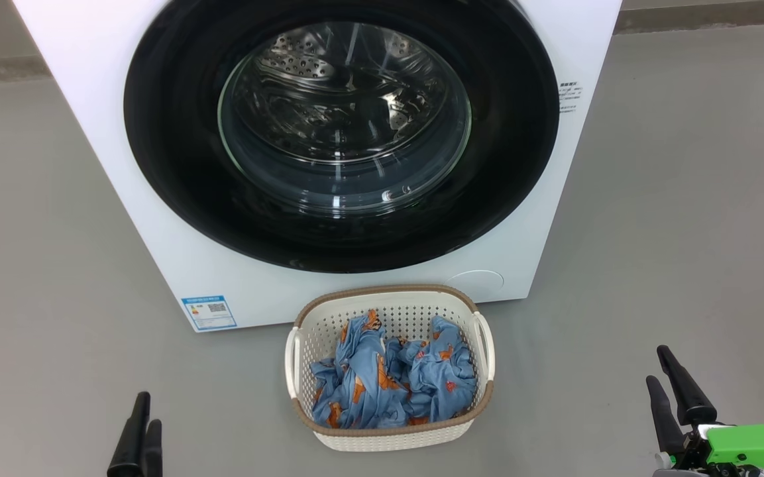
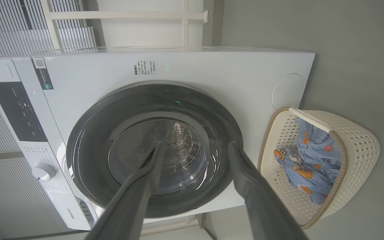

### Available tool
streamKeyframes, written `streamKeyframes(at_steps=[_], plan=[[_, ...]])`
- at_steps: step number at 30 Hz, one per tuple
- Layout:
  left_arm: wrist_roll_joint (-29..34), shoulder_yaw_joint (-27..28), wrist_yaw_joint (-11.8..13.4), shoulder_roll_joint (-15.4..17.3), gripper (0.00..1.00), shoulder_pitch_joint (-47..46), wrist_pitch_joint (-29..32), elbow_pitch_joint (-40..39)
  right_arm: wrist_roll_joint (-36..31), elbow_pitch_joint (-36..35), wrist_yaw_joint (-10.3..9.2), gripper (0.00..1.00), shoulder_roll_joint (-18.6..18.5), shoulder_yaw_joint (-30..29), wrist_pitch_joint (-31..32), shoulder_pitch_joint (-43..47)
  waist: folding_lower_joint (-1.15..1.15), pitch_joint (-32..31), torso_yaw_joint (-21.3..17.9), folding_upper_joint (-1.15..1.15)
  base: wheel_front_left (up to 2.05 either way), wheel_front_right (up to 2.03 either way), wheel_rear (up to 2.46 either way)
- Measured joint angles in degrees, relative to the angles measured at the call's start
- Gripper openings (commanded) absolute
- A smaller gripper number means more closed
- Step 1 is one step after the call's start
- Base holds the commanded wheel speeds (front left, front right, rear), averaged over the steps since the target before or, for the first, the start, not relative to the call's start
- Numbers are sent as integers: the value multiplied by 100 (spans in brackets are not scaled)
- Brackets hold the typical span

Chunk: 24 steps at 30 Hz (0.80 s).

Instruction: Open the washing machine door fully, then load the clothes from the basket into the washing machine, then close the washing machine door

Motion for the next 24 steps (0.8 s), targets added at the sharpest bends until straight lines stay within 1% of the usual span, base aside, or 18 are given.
streamKeyframes(at_steps=[5,13,21,24], plan=[[110,-49,0,45,100,-1,-102,-49,-68,-2,0,100,-27,44,-76,-4,-2,12,0,0,0,0,0],[431,-151,0,156,100,-7,-252,-109,-426,-10,0,100,-154,183,-205,-118,-3,16,5,0,0,0,0],[1017,-198,0,238,100,-34,-379,-152,-875,8,0,100,-274,365,-335,-220,-3,13,16,0,0,0,0],[1216,-224,0,271,100,-57,-446,-160,-1178,47,0,100,-349,464,-387,-247,-2,17,21,0,0,0,0]])
